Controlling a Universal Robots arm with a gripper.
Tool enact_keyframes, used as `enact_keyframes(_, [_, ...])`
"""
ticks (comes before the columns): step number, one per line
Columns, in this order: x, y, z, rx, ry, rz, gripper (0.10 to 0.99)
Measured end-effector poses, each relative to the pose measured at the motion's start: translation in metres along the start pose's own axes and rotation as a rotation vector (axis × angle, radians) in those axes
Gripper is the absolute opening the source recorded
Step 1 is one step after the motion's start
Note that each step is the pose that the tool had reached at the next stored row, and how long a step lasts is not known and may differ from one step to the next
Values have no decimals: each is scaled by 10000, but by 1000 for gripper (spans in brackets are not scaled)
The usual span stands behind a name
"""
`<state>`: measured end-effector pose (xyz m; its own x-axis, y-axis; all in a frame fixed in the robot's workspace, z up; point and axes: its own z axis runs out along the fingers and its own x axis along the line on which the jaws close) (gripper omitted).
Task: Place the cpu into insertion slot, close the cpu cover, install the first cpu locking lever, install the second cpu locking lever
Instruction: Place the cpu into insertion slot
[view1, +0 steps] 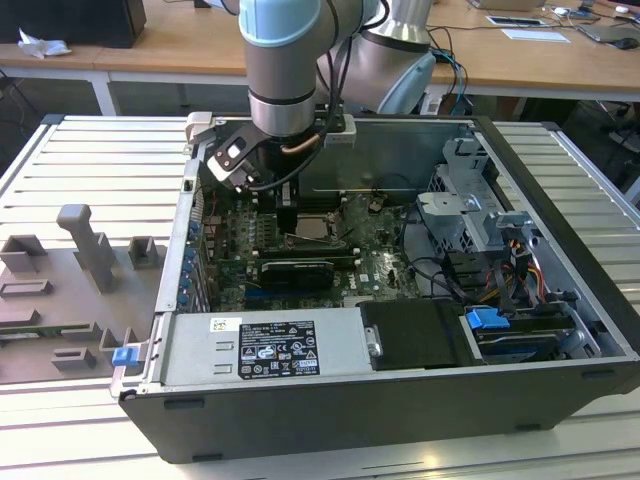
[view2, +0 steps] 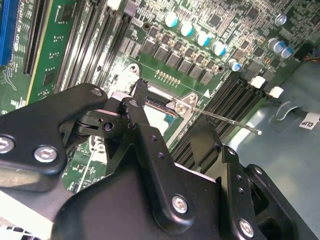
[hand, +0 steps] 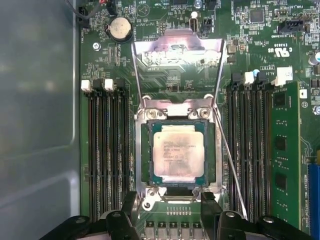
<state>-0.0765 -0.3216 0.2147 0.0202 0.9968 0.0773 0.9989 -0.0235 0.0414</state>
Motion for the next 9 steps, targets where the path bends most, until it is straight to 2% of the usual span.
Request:
enact_keyframes(4, [2,64,2,22,12,3,616])
enact_keyframes(7, [4,192,8,87,11,8,616])
enact_keyframes(9, [4,218,8,92,10,7,616])
